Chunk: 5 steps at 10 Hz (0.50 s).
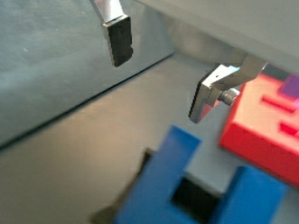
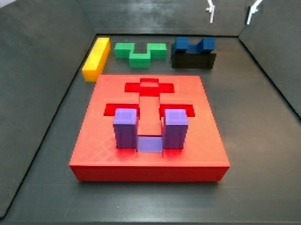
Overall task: Pick up the blue object. Move up. Place the blue object on the fixture. Regrasp the blue object. Move to above the board. Insert the blue object.
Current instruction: Regrasp the blue object.
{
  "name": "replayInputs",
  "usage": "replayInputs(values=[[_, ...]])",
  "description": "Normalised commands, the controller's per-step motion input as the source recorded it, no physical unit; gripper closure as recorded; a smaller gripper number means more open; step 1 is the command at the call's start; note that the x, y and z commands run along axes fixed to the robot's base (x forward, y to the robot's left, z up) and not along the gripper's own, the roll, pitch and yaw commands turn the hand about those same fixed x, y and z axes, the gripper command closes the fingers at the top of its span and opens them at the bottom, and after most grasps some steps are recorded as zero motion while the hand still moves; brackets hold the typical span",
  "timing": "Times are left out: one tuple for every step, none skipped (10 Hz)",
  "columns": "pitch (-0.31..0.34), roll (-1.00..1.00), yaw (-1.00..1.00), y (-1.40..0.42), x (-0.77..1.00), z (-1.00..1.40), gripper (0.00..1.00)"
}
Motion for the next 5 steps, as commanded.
replayInputs(values=[[-0.209,1.00,-0.27,0.00,0.17,0.19,0.00],[-0.191,1.00,-0.29,0.00,0.15,0.24,0.00],[-0.169,1.00,-0.26,0.00,0.06,0.14,0.00],[-0.174,1.00,-0.14,-0.04,0.12,0.00,0.00],[-0.103,1.00,-0.02,-0.13,0.00,0.00,0.00]])
